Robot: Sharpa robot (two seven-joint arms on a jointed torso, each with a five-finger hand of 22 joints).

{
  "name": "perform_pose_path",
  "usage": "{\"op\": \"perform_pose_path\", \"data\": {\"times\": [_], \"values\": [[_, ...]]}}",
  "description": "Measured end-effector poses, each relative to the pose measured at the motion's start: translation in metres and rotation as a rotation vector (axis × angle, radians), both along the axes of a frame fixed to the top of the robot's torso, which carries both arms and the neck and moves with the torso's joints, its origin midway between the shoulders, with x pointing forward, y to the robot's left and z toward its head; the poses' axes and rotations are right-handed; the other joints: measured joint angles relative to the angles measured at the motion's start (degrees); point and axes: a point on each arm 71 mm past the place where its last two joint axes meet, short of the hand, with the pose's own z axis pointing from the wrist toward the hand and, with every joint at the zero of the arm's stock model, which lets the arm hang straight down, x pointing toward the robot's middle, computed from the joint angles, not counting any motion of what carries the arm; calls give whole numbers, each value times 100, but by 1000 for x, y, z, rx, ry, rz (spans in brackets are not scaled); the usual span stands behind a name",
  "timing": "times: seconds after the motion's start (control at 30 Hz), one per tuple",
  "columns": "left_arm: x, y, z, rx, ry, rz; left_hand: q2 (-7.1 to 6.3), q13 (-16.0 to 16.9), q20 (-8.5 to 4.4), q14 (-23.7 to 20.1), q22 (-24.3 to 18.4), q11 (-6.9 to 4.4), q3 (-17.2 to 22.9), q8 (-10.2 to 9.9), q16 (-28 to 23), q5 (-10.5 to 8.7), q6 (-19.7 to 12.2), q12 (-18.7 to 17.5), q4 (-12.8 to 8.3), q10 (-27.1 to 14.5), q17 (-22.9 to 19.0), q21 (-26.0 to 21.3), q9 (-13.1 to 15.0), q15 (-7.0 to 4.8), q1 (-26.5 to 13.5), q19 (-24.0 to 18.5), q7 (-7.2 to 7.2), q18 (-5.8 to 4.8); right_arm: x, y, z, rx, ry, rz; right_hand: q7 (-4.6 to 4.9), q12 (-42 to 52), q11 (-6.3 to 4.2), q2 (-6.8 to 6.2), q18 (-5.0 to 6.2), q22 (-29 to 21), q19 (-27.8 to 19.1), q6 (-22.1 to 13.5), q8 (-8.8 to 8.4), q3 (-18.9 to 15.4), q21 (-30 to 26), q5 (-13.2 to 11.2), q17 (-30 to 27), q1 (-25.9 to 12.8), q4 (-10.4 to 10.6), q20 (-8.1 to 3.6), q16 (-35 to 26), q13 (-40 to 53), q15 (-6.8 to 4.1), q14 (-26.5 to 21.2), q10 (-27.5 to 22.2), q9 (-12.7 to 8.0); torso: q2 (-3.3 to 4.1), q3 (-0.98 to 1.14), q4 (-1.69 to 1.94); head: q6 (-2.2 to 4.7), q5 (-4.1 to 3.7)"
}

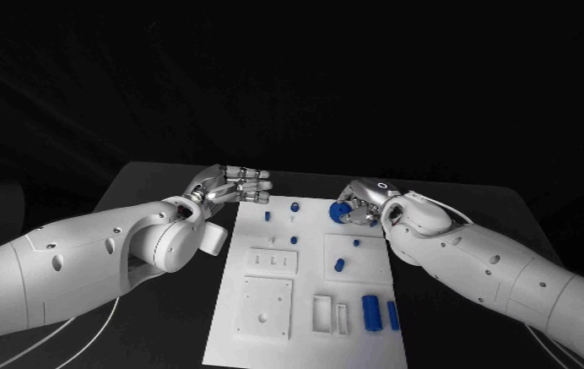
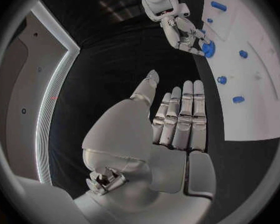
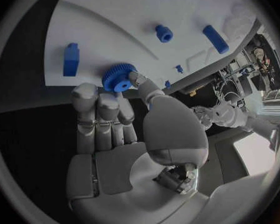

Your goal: Assemble the parts on the task board

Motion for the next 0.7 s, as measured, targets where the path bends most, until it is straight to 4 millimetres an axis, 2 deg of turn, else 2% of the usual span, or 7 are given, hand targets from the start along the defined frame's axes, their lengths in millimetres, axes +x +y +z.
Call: {"op": "perform_pose_path", "data": {"times": [0.33, 0.7], "values": [[-1, 0, 0, 3, 7, 2, 0, 0, 0, 0, 0, 0, 0, 0, 0, 0, 0, 0, 0, 0, 0, 0, 0, 0, 0, 0, 0, 0, -14, 33, 18, 5, -101, 55, 5, -1, 2, -40, -1, 28, 0, 8, -5, 22, 21, -23, 9, -26, 115, 0, 0, 0, 0, 0, 2, -2, 1, -1, -5, 32, 69], [-2, -3, -1, 4, 12, -3, 0, 0, 0, 0, 0, 0, 0, 0, 0, 0, 0, 0, 0, 0, 0, 0, 0, 0, 0, 0, 0, 0, -23, 73, 22, 20, -153, 103, -10, -2, 8, -65, -1, 44, 0, 55, -21, -5, 20, -90, -2, -6, 189, 0, 0, -11, -17, 17, 9, -3, 8, -4, 1, 39, 117]]}}
